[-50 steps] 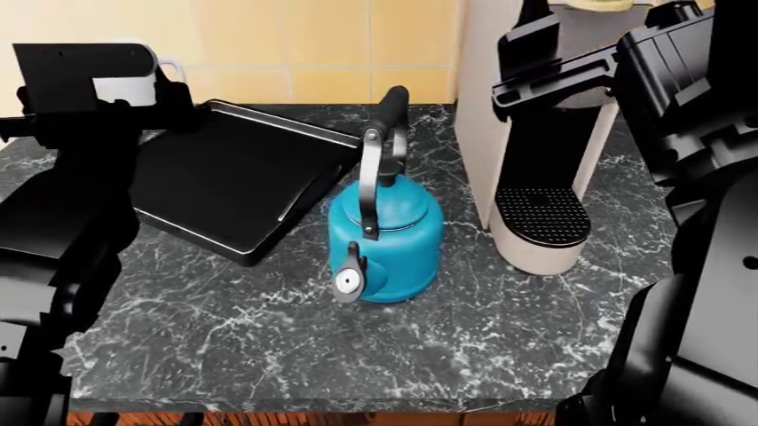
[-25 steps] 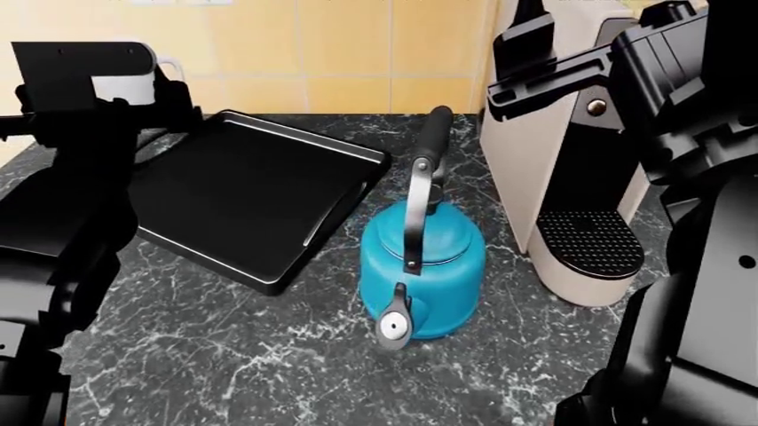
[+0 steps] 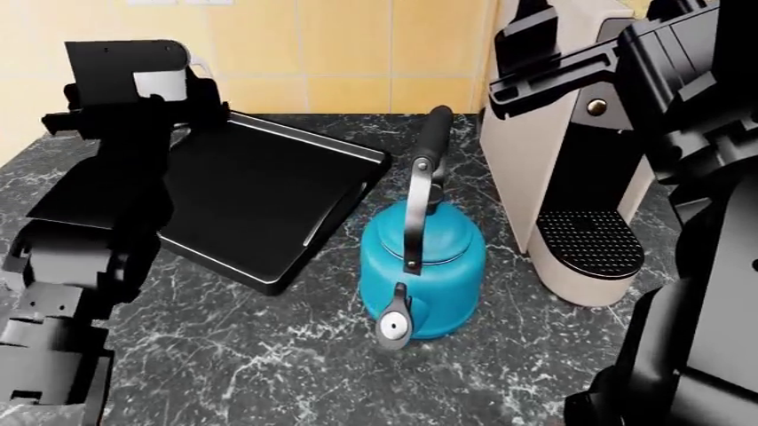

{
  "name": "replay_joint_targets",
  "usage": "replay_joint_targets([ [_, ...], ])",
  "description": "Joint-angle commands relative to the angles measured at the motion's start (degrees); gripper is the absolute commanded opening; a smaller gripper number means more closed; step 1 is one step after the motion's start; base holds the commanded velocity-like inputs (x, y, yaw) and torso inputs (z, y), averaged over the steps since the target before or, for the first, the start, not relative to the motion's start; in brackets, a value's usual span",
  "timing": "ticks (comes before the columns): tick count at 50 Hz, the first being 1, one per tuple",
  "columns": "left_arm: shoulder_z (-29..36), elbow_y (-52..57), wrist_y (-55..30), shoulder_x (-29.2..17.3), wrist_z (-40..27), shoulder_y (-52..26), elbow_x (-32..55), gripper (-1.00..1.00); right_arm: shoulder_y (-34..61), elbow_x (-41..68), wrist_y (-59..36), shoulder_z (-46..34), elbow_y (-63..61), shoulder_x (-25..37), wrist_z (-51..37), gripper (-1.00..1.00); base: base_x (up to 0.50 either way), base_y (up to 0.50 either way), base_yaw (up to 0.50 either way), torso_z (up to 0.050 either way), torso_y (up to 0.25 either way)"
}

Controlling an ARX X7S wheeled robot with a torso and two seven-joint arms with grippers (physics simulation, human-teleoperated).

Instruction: Pick the kettle from the counter and place it on the tray. Then pick the mug from the cabinet and place it on the tray. Then close the cabinet doors.

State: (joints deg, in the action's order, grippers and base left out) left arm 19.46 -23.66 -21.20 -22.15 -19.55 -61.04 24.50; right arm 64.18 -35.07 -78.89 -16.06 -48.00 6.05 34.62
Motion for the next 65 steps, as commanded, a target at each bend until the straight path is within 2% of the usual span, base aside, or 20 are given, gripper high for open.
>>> replay_joint_targets([
  [1, 0.8, -14.0, 9.4, 4.5, 1.7, -2.2, -2.2, -1.00, 0.6, -0.6, -1.6, -1.0, -0.9, 0.6, 0.2, 1.00, 0.00, 0.00, 0.00, 0.000, 0.000],
  [8, 0.9, -29.4, 19.6, 7.5, 3.8, -5.3, -4.5, -1.00, 0.5, -0.8, -2.1, -1.3, -1.0, 0.7, 0.1, 1.00, 0.00, 0.00, 0.00, 0.001, 0.000],
  [14, 0.8, -51.1, 33.9, 11.3, 6.1, -11.1, -7.0, -1.00, 0.4, -1.0, -2.4, -1.5, -1.2, 0.9, 0.1, 1.00, 0.00, 0.00, 0.00, 0.000, 0.002],
  [45, -12.8, -51.3, 33.6, 11.6, 5.9, -7.7, -19.5, -1.00, -0.9, -0.2, -0.9, -0.5, -0.6, 0.5, -0.5, 1.00, 0.00, 0.00, 0.00, 0.000, 0.000],
  [65, -17.3, -51.3, 32.5, 11.4, 5.7, -5.9, -23.3, -1.00, -1.2, 0.6, 0.3, -0.2, 0.5, 0.2, -1.1, 1.00, 0.00, 0.00, 0.00, 0.001, 0.001],
])
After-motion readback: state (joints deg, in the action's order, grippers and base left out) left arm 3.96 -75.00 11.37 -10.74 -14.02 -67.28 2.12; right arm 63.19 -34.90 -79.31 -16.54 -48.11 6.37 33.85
